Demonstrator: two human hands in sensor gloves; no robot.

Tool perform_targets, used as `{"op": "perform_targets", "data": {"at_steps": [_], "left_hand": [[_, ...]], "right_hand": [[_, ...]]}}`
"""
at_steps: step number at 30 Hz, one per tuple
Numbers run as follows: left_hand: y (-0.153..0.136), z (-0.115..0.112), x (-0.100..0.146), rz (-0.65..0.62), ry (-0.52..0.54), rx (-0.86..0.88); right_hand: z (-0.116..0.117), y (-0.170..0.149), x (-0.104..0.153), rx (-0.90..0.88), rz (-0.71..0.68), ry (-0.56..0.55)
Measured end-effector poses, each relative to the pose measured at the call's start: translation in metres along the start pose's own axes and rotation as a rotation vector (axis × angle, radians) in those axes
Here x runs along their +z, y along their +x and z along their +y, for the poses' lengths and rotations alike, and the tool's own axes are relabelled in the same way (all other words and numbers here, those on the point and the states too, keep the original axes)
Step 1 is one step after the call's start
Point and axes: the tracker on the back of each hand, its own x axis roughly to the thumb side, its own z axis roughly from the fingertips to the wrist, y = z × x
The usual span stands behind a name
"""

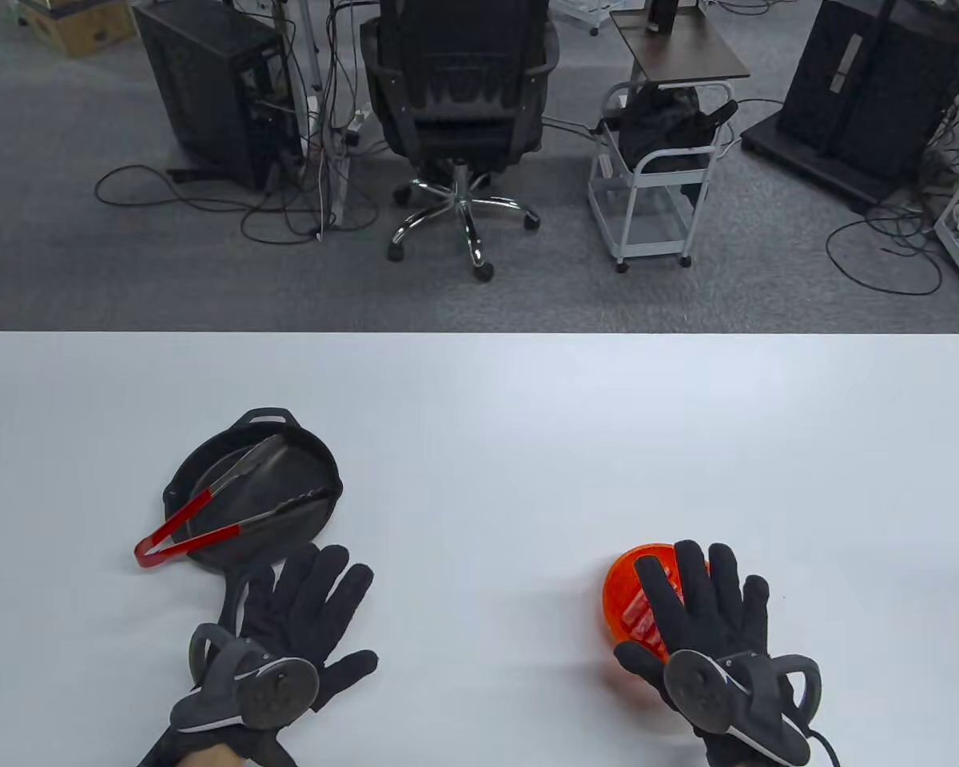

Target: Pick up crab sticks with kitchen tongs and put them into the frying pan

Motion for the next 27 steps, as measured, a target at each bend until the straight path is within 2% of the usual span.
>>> {"op": "perform_targets", "data": {"at_steps": [16, 22, 27], "left_hand": [[-0.013, 0.002, 0.003, 0.093, 0.020, -0.003], [-0.026, 0.006, 0.007, 0.232, 0.043, -0.025], [-0.038, 0.006, 0.011, 0.428, 0.028, -0.041]], "right_hand": [[0.000, 0.001, -0.001, 0.000, 0.011, 0.002], [0.000, 0.001, -0.001, -0.003, 0.014, 0.003], [0.001, 0.000, -0.001, -0.011, 0.012, 0.015]]}}
